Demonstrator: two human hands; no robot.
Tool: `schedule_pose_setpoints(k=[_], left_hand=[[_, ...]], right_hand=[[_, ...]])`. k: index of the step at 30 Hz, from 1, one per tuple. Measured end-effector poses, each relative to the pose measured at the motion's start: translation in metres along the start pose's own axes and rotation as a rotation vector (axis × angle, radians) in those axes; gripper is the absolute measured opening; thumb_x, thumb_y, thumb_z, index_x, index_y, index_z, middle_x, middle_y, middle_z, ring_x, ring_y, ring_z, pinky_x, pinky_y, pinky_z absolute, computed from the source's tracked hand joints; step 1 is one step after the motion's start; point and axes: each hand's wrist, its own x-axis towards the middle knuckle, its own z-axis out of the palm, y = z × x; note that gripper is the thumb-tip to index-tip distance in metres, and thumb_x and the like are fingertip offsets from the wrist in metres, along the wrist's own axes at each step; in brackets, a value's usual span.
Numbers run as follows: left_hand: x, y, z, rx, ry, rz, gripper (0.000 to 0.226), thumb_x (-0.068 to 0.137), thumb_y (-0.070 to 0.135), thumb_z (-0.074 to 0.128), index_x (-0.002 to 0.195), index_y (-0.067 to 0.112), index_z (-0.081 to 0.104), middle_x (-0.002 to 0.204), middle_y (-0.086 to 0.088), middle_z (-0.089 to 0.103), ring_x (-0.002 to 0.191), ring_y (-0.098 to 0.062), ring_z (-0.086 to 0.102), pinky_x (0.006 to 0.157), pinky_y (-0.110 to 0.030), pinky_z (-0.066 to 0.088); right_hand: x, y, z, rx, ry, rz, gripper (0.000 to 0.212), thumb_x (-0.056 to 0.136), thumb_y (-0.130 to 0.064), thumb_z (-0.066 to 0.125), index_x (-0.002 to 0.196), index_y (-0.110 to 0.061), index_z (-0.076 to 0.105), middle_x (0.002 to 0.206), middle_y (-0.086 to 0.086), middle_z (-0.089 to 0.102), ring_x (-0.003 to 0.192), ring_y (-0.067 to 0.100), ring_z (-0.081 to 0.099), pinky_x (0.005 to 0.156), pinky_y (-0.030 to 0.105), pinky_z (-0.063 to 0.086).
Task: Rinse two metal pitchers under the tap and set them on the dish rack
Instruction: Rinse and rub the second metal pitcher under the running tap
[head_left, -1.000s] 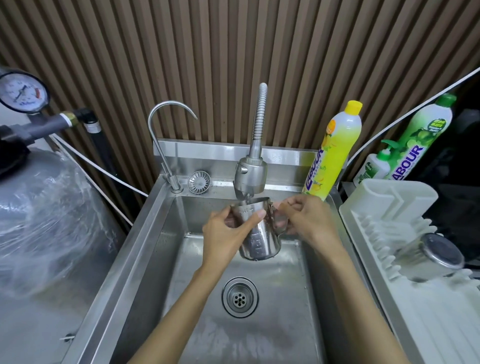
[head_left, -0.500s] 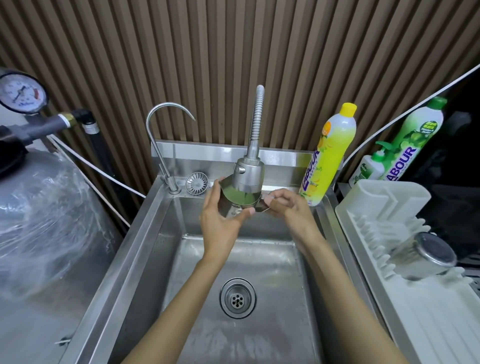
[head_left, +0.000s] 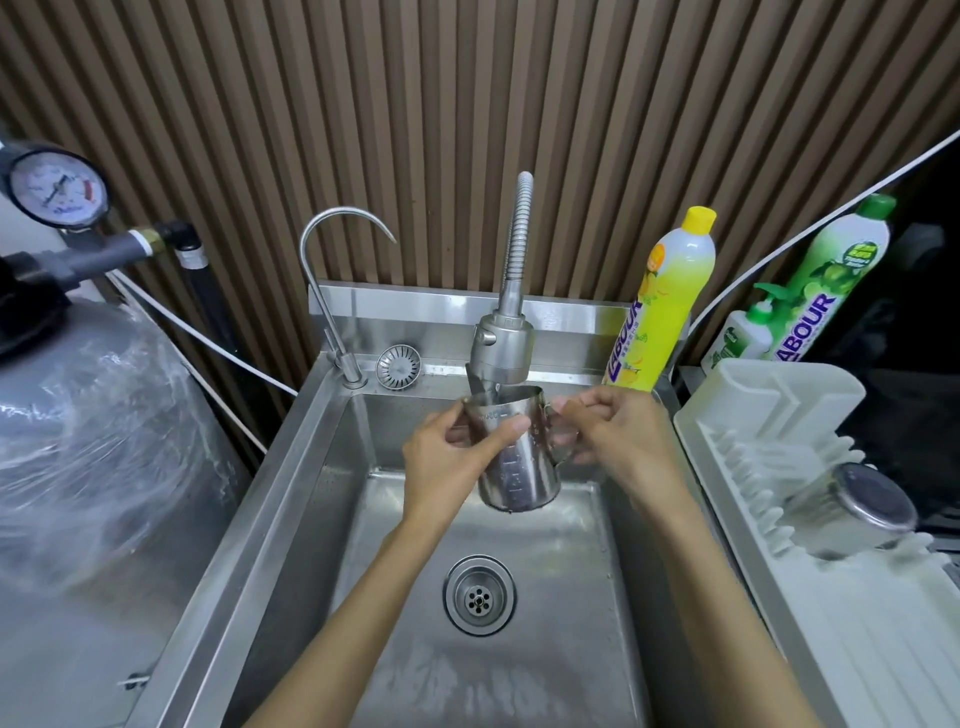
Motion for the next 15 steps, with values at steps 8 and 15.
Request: schedule_pose_setpoints(k=[8,15], left_hand=[[0.015,-0.002,0.011,-0.161,0.085,0.093,0.074,0.046,0.032,0.086,0.113,0.036,0.056,0.118,0.008,0.062,0.114,-0.007,0.056,0.099,-0.020,0.041],[0.010,0.009,-0.007,0.213,0.184,0.422,0.077,0.058,0.024,0.087,0.127,0.014,0.053,0.121,0.006,0.055,0.107,0.005,0.046,0.093,0.002,0.031]], right_hand=[[0.013,0.002,0.007,0.152,-0.019,-0.123,0.014,0.086,-0.003,0.061,0.075,-0.011,0.058,0.087,0.001,0.070,0.071,-0.002,0.064,0.067,0.008,0.045],[0.021,0.040,0.036,0.771,-0.317,0.113,0.012,0.091,-0.003,0.051,0.082,-0.007,0.056,0.086,0.012,0.066,0.084,0.022,0.066,0.083,0.028,0.055]])
